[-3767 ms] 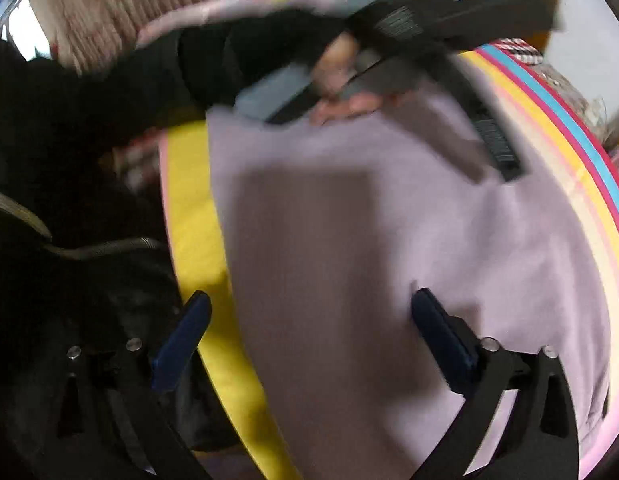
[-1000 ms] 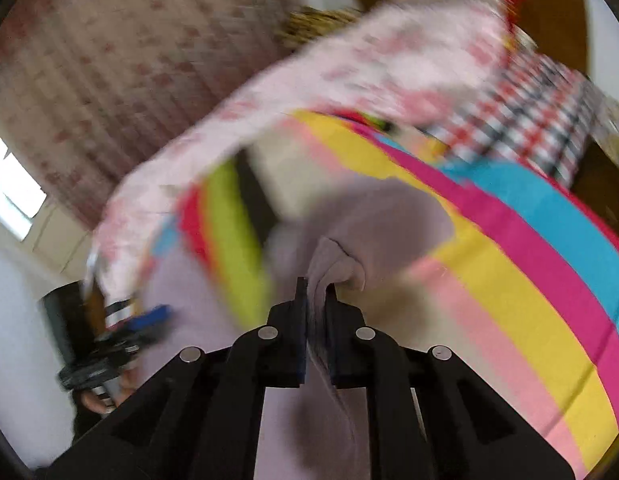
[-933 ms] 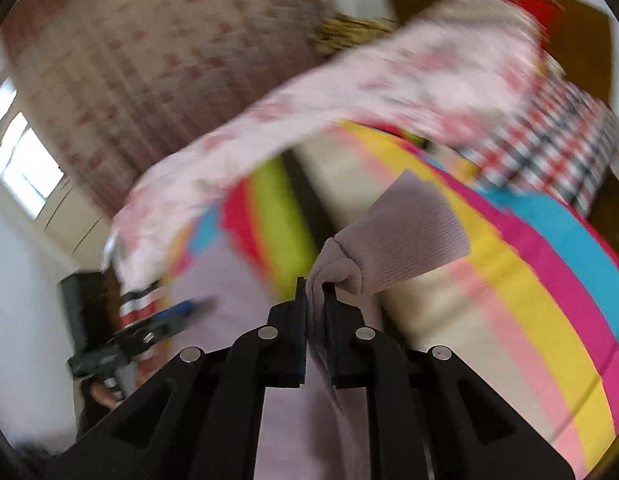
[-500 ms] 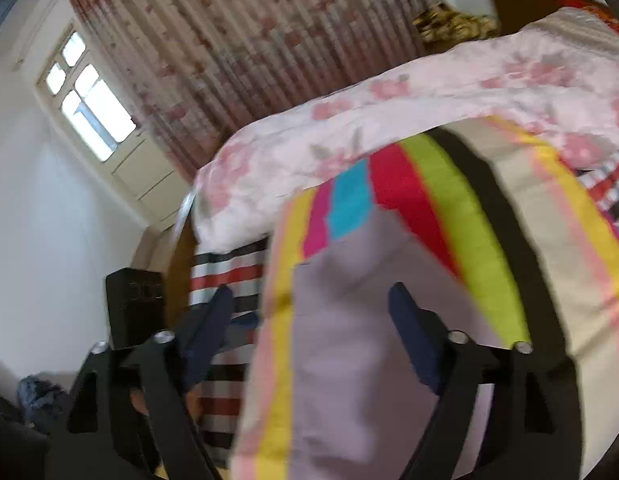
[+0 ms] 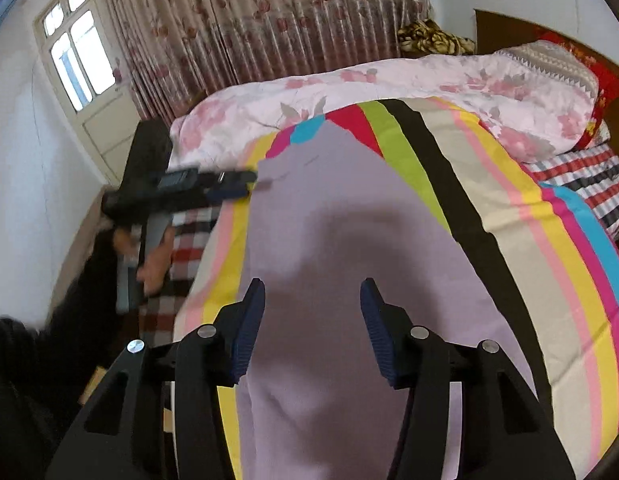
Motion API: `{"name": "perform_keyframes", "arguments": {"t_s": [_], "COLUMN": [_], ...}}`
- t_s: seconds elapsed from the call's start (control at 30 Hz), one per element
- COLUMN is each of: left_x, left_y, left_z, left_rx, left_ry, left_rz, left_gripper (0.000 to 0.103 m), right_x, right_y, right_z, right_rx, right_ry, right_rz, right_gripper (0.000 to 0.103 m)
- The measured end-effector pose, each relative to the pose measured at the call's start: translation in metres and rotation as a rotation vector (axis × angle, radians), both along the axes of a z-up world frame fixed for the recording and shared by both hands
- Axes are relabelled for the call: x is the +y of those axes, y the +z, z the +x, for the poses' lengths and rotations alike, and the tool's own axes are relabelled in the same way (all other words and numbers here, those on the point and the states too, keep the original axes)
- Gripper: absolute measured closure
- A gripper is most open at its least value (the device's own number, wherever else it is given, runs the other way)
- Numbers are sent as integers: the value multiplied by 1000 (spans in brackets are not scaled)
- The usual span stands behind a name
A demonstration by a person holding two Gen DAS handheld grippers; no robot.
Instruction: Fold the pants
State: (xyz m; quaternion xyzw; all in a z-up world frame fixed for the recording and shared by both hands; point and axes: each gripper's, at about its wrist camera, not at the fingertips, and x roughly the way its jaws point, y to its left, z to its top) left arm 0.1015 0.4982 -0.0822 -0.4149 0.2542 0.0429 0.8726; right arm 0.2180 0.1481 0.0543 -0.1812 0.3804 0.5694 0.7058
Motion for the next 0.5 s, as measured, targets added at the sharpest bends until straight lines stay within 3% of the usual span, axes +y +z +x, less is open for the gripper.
{"name": "perform_keyframes", "arguments": {"t_s": [0.2, 0.33, 0.4, 0.5], "left_x": [12, 10, 7, 10], "left_y": [-11, -12, -13, -14], "left_z": [15, 13, 13, 13], "left_rx": [36, 32, 41, 43], "left_ry": [19, 34, 32, 28], "left_rz": [15, 14, 19, 10], "left_gripper": [51, 52, 60, 61], "right_x": [32, 81, 108, 148], "right_y": [0, -9, -14, -24], "right_z": [19, 55, 71, 82], "right_rx": [-75, -83, -54, -70], "right_ry": [22, 12, 13, 60], "right_rz": [1, -23, -30, -54], "right_gripper": [52, 52, 52, 52]}}
